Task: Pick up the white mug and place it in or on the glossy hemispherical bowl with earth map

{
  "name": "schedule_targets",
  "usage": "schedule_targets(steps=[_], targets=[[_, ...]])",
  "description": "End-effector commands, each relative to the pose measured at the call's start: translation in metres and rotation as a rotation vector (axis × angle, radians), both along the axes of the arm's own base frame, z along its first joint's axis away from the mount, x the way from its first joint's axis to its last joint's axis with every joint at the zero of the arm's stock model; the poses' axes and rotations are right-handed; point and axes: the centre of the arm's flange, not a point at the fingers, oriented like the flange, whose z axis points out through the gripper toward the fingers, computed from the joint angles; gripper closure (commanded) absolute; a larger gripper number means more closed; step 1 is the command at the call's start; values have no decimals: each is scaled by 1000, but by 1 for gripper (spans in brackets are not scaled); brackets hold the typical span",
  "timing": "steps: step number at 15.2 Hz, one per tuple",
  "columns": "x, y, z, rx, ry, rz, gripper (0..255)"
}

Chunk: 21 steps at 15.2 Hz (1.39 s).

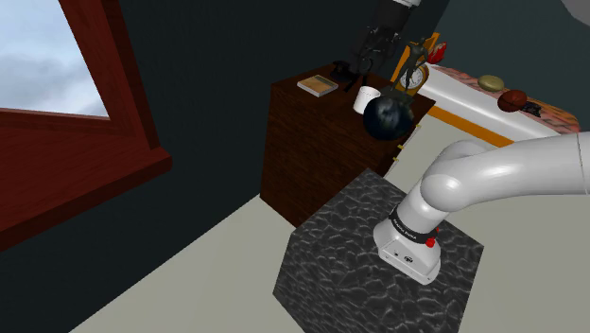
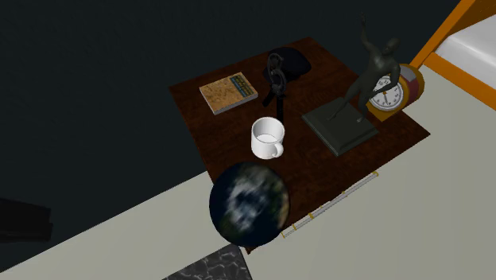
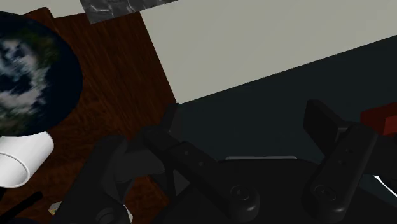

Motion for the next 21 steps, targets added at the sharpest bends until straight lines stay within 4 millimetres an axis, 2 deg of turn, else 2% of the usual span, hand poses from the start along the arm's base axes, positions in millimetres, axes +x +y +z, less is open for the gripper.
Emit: schedule_targets(steps=[1,21], targets=[[0,0,0,0,0,0,0],[94,-207,-121,-58,36,-89,0]])
